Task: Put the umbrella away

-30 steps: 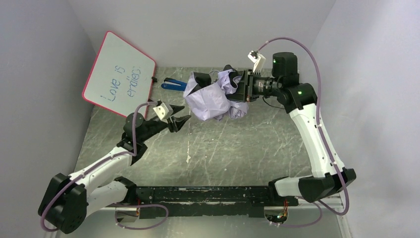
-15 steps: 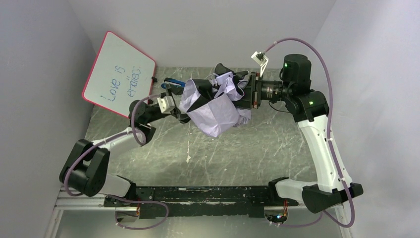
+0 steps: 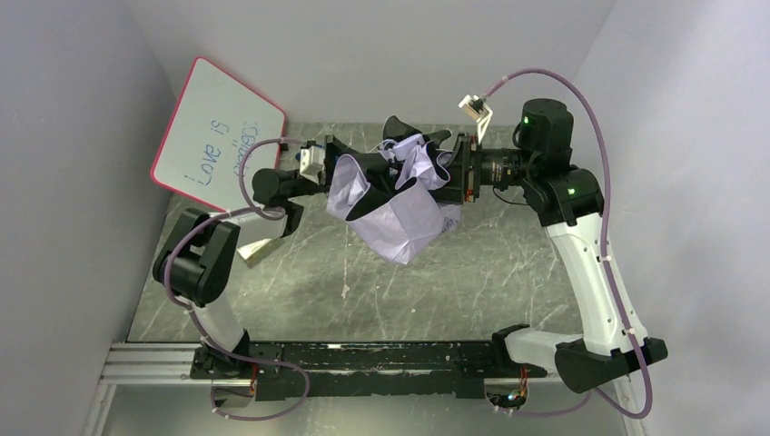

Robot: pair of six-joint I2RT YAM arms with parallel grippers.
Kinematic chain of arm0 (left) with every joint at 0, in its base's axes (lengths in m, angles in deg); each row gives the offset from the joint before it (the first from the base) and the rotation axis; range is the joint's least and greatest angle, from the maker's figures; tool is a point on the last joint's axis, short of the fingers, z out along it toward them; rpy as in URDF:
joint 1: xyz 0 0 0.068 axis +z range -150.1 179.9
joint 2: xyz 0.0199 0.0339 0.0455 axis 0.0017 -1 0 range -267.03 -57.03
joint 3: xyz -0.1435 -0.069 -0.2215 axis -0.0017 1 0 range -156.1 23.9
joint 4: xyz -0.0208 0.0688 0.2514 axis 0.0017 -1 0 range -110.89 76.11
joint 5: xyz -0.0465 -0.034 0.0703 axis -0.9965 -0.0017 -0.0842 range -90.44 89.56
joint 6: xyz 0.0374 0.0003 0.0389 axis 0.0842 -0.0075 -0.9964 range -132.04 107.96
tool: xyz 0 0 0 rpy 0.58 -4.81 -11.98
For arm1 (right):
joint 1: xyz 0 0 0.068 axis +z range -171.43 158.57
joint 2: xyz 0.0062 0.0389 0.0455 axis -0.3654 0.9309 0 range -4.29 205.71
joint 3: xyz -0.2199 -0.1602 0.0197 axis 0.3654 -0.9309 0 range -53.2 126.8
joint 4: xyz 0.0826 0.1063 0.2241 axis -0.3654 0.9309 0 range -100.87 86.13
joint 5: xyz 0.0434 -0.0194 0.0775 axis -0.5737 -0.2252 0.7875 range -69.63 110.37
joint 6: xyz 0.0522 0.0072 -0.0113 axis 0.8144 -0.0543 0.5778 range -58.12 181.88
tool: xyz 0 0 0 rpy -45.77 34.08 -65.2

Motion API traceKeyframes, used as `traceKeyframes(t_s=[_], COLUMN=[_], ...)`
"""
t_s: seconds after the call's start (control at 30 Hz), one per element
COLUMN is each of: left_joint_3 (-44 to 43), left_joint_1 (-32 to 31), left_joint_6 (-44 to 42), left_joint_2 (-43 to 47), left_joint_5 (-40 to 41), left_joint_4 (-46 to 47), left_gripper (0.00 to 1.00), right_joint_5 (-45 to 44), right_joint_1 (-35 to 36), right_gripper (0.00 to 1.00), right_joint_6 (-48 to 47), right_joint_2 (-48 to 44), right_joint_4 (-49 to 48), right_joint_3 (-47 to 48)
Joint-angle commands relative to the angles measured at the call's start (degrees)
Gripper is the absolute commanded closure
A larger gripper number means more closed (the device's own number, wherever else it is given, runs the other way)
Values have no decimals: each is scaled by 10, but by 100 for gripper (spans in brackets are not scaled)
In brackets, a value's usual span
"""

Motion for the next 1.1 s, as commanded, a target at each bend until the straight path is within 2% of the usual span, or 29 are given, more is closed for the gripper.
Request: traceKeyframes(t_s=[0.0, 0.1, 0.2, 0.3, 0.4, 0.67, 0.77, 0.93, 1.0, 1.07], left_joint_3=[-43, -54, -51, -47, -46, -47, -48, -50, -32, -1], left_joint_1=[-16, -32, -45, -51, -53, -53, -51, -27, -18, -16], left_joint_6=[41, 55, 63, 73, 91, 159, 195, 335, 349, 318], left_joint_2=[-14, -22, -22, -22, -24, -24, -23, -24, 0, 37], left_joint_5=[-37, -46, -56, -67, -76, -102, -106, -74, -63, -60], left_joint_4=[117, 113, 110, 111, 114, 156, 164, 174, 173, 147], left_gripper=[3, 8, 18, 43, 62, 93, 95, 95, 95, 95], right_joint_5=[25, 19, 17, 13, 12, -29, -59, -134, -156, -176], right_joint_1=[2, 3, 3, 3, 3, 3, 2, 2, 2, 2], right_gripper=[100, 100, 100, 100, 100, 100, 100, 100, 100, 100], right_joint_6=[8, 3, -1, -5, -5, -23, -35, -40, -31, -18], right_joint_2=[-7, -5, -2, 1, 1, 3, 1, -6, -12, -19], right_joint_4=[-30, -26, -24, -21, -24, -5, 7, 20, 12, -2], right_joint_3=[-6, -8, -7, -6, -6, 7, 11, 17, 16, 15])
